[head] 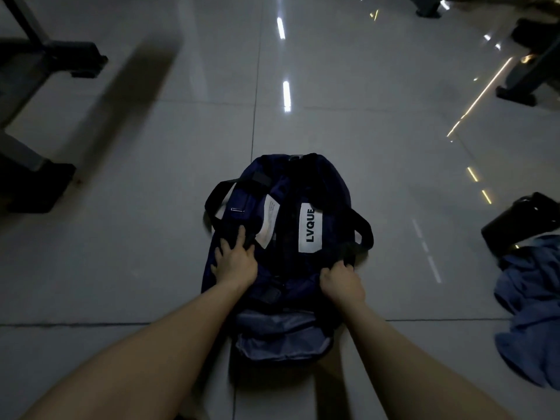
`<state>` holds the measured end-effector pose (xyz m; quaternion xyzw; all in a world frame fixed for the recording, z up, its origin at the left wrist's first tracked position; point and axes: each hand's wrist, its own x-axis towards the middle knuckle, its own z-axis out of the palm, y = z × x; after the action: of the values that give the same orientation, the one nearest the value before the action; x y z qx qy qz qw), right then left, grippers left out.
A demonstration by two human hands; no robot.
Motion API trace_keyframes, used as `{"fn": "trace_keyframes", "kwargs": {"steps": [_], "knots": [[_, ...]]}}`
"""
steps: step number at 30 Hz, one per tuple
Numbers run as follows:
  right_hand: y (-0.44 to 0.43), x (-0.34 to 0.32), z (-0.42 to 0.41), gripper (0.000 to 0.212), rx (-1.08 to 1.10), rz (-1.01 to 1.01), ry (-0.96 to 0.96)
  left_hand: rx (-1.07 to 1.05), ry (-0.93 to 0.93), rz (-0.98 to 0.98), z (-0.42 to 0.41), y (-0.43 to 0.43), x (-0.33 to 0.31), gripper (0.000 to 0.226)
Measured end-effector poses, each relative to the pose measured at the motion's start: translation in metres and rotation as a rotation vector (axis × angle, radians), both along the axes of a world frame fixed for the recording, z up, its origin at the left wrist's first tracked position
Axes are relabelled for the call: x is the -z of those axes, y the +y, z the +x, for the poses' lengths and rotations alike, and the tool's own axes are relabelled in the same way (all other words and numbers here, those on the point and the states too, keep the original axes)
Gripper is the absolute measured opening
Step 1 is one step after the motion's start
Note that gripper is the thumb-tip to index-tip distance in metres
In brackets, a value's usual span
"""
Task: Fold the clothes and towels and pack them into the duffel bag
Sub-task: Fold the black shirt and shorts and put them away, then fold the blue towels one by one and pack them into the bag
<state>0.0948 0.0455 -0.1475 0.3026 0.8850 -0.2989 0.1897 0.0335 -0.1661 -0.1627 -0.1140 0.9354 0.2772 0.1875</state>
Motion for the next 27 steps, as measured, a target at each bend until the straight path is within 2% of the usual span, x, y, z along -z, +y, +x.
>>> {"fn": "trace_keyframes", "kwargs": {"steps": [3, 5, 8, 10, 12, 15, 21, 25, 27], "knots": [[0.009, -0.014, -0.008, 0.051, -0.016, -0.103, -0.037, -0.047, -0.052, -0.049, 0.001, 0.003, -0.007, 0.065], [0.011, -0.032, -0.006, 0.057, -0.068, -0.18, -0.03, -0.04, -0.066, -0.066, 0.005, 0.001, -0.015, 0.078], [0.015, -0.064, 0.004, 0.051, -0.123, -0.261, 0.003, -0.064, -0.044, -0.079, 0.01, -0.002, -0.038, 0.102], [0.023, -0.083, 0.014, 0.041, -0.174, -0.221, -0.015, -0.046, 0.009, -0.114, 0.015, 0.003, -0.059, 0.107], [0.034, -0.103, 0.027, 0.033, -0.197, -0.166, -0.025, 0.027, 0.079, -0.14, 0.021, 0.016, -0.085, 0.102], [0.059, -0.134, 0.047, 0.042, -0.172, -0.127, -0.012, 0.154, 0.163, -0.13, 0.033, 0.048, -0.125, 0.089], [0.135, -0.21, 0.098, 0.041, -0.1, -0.038, 0.12, 0.471, 0.25, -0.06, 0.071, 0.156, -0.205, 0.065], [0.194, -0.239, 0.132, 0.036, 0.014, 0.055, 0.195, 0.693, 0.297, 0.04, 0.098, 0.236, -0.225, 0.061], [0.225, -0.238, 0.148, 0.029, 0.092, 0.103, 0.2, 0.773, 0.257, 0.081, 0.111, 0.272, -0.223, 0.06]]}}
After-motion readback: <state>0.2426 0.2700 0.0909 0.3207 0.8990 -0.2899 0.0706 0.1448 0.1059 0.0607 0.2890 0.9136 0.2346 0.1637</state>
